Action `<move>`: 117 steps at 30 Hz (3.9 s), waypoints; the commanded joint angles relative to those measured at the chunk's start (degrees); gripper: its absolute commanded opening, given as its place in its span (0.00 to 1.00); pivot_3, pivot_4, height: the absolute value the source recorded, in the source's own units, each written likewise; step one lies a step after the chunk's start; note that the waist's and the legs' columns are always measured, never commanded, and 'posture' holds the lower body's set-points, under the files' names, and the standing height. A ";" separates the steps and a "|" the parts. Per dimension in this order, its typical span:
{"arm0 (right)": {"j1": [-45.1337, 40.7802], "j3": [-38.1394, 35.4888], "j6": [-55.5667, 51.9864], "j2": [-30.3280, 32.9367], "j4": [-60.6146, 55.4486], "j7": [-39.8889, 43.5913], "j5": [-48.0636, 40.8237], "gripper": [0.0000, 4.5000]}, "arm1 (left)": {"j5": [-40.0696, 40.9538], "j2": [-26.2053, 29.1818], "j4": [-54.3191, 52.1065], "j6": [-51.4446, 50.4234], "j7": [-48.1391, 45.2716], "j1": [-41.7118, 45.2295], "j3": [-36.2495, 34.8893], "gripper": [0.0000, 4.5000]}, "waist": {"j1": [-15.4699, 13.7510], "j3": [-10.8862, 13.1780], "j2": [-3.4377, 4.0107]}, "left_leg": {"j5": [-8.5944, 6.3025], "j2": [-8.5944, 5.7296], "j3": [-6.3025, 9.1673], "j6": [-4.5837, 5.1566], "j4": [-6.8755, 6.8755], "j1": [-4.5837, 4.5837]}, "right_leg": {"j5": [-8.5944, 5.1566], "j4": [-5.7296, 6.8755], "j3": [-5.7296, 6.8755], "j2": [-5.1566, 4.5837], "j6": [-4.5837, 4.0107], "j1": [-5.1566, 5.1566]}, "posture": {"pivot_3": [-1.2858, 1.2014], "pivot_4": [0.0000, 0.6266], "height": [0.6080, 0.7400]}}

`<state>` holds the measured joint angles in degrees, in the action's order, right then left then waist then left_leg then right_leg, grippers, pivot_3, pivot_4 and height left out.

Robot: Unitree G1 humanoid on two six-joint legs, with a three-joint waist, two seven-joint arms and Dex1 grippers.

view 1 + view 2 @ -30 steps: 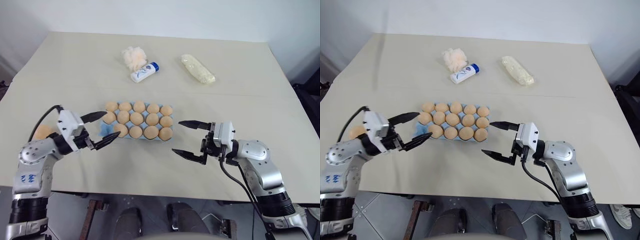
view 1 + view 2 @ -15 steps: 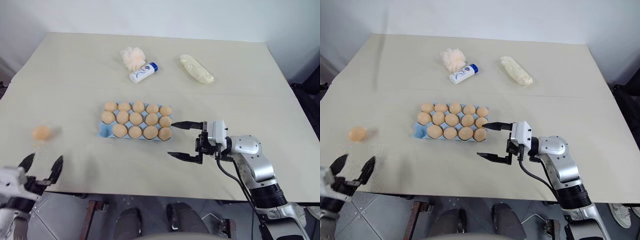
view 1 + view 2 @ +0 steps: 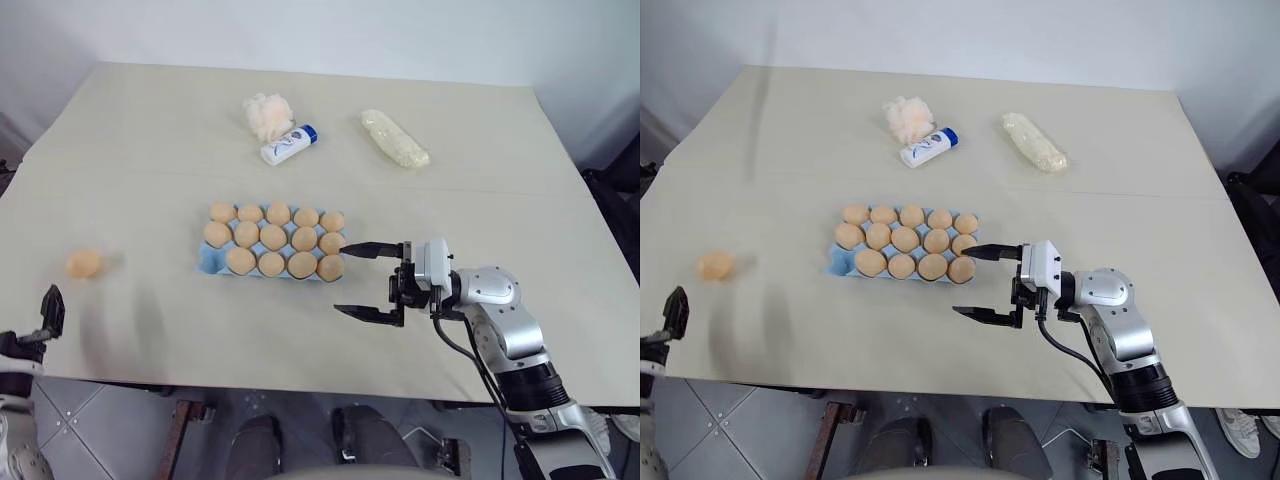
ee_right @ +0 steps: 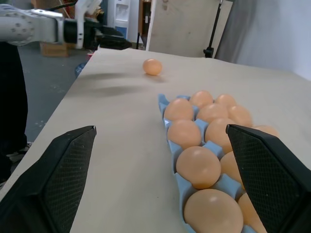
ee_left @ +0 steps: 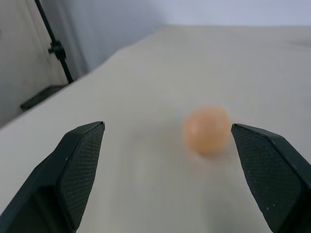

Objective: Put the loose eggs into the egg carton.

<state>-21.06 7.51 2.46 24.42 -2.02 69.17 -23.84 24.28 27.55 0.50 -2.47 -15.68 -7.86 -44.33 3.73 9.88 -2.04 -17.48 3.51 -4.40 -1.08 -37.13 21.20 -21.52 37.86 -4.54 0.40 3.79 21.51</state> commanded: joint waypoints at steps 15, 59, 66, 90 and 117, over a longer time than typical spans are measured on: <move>1.10 0.12 0.79 -1.02 -2.89 -2.46 0.62 1.00 | -6.58 13.79 32.62 2.09 -6.92 24.02 11.77 0.99 | -0.40 0.00 -0.01 | -0.04 0.05 0.01 -0.09 0.01 0.04 | 0.00 0.07 0.45 -0.10 0.00 0.10 | 0.52 0.24 1.00; 2.73 0.35 0.92 -0.87 -5.39 -8.22 2.41 1.00 | -3.32 5.75 15.40 1.05 -32.60 30.90 33.52 0.48 | -0.43 0.02 0.03 | 0.02 -0.17 0.06 -0.01 -0.14 0.02 | 0.01 0.29 1.34 -0.62 -0.03 0.10 | 0.52 0.24 1.00; 3.80 0.52 1.04 -0.85 -6.31 -9.60 2.68 1.00 | -3.74 7.95 13.81 1.82 -36.01 26.91 33.30 0.48 | -0.58 0.04 0.07 | 0.01 -0.17 0.07 0.01 -0.14 0.03 | 0.01 0.26 1.35 -0.65 -0.03 0.09 | 0.52 0.24 1.00; 3.93 1.14 1.77 -1.53 -5.68 -9.22 2.53 1.00 | -1.01 14.19 14.39 4.10 -41.74 21.42 27.02 1.00 | -0.15 0.05 0.08 | 0.04 -0.21 0.07 0.06 -0.03 0.03 | 0.01 0.26 1.36 -0.69 -0.03 0.13 | 0.52 0.24 1.00; 5.33 -5.57 0.12 6.88 -3.43 -5.31 0.34 1.00 | 2.11 18.26 -6.41 -7.21 -39.01 4.82 19.73 1.00 | -0.57 0.13 0.22 | 0.03 -0.30 0.14 0.12 0.05 0.05 | 0.00 0.06 1.39 -0.84 -0.05 0.04 | 0.52 0.24 1.00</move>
<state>-16.04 3.51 2.40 30.91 -5.04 63.49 -22.24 25.21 45.73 -3.27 -9.60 -55.06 -3.03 -23.54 3.16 10.01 -1.82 -17.45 3.21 -4.26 -0.96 -37.07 21.23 -21.52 37.93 -3.15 -0.44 3.72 21.55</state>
